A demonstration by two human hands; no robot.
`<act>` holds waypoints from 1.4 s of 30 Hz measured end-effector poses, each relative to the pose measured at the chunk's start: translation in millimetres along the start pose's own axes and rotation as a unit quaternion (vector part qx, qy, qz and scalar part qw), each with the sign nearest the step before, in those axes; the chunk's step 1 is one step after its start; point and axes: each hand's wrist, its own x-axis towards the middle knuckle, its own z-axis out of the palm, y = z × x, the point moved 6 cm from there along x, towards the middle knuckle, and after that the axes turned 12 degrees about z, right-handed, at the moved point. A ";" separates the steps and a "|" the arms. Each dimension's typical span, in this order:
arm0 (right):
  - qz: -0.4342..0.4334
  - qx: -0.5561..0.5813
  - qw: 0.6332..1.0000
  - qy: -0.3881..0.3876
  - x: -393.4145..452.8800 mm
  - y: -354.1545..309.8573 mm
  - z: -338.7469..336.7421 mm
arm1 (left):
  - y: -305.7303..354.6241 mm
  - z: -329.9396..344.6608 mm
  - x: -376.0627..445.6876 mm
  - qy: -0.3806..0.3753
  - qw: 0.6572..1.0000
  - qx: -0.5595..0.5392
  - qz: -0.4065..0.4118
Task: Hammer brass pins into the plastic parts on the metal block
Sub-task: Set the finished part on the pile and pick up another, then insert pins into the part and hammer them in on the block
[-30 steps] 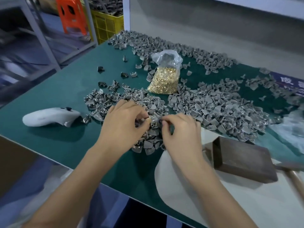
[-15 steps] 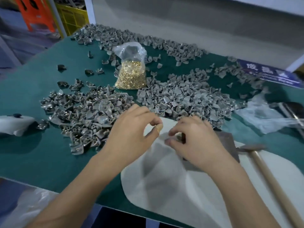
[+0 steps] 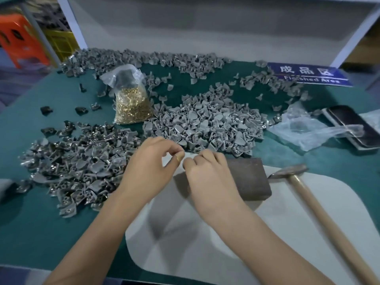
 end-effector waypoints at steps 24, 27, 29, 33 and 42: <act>0.169 0.518 0.825 0.152 21.2 148.9 -24.2 | 35.4 45.9 55.0 -0.005 0.996 -0.092 0.005; 0.183 0.545 0.804 0.150 22.2 151.7 -20.9 | 48.6 56.3 70.7 0.006 0.990 -0.139 0.016; 0.197 0.567 0.789 0.134 23.0 152.0 -15.6 | 54.8 63.1 74.4 0.008 0.989 -0.145 0.036; 0.218 0.619 0.745 0.120 22.7 156.2 -9.4 | 53.5 71.3 67.8 0.047 0.979 -0.194 0.044; 0.205 0.672 0.706 0.088 23.4 159.5 -5.3 | 42.1 64.8 59.8 0.112 0.963 -0.243 0.023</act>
